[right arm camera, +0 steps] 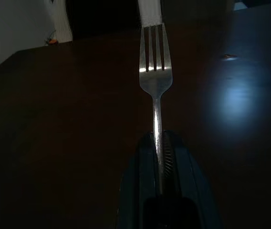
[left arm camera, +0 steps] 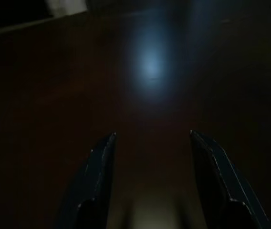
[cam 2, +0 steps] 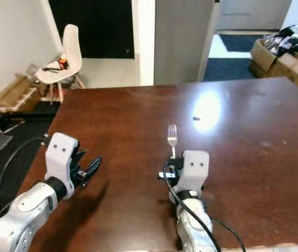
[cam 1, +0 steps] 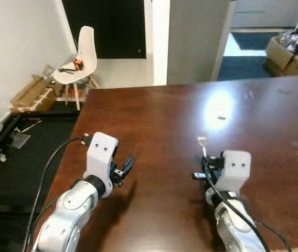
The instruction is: Setting the table
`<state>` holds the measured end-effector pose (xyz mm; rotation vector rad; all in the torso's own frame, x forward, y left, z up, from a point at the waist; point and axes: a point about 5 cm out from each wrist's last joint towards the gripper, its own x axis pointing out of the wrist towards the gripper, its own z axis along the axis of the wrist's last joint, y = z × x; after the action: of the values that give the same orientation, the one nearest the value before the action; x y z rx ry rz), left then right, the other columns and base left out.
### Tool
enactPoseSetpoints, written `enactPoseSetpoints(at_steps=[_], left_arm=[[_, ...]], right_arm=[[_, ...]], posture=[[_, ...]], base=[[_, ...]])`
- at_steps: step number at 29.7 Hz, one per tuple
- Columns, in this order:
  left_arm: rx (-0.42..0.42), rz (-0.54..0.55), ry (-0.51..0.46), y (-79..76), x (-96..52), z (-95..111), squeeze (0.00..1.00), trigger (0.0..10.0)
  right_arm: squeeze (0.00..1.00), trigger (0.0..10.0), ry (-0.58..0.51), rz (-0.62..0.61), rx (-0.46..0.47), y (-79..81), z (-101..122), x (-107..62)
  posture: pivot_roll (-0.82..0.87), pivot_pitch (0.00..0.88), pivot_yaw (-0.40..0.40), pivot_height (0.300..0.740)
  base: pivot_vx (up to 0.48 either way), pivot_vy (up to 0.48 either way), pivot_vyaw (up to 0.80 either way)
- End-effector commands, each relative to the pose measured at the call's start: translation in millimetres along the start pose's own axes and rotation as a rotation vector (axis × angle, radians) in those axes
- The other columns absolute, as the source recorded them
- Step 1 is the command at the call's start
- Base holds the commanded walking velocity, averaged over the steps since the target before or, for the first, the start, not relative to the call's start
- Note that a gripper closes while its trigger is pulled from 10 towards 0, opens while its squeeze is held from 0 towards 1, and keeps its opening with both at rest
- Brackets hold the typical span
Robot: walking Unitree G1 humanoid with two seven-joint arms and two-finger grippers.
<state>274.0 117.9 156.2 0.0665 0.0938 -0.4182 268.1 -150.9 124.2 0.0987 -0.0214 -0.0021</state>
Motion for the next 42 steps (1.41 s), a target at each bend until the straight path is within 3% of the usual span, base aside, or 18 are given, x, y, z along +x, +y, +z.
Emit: enactPoseSetpoints(at_steps=[1,20,29,42], left_arm=[[0.006,0.009,0.007,1.9,-0.5,-0.9,0.00,10.0],[0.003,0.006,0.004,1.4,0.1,-0.4,0.00,10.0],[0.003,0.001,0.005,0.4,1.4,-1.0,0.00,10.0],[0.006,0.000,0.017,0.6,1.3,-4.9,0.00,10.0]], right_arm=[[0.00,10.0,0.010,-0.002,0.005,1.2,-3.6,-1.5],[0.00,10.0,0.010,-0.003,0.007,1.5,-4.5,-1.3],[0.00,10.0,0.011,-0.007,0.092,0.7,-3.0,0.3],[0.00,10.0,0.017,0.034,0.117,5.1,-2.9,1.9]], posture=[[-0.08,0.000,0.125,0.740],[-0.08,0.000,0.127,0.740],[-0.08,0.000,0.126,0.740],[-0.08,0.000,0.127,0.740]], base=[[-0.304,0.000,0.00],[-0.301,0.000,0.00],[-0.096,0.000,0.00],[0.000,0.000,0.74]])
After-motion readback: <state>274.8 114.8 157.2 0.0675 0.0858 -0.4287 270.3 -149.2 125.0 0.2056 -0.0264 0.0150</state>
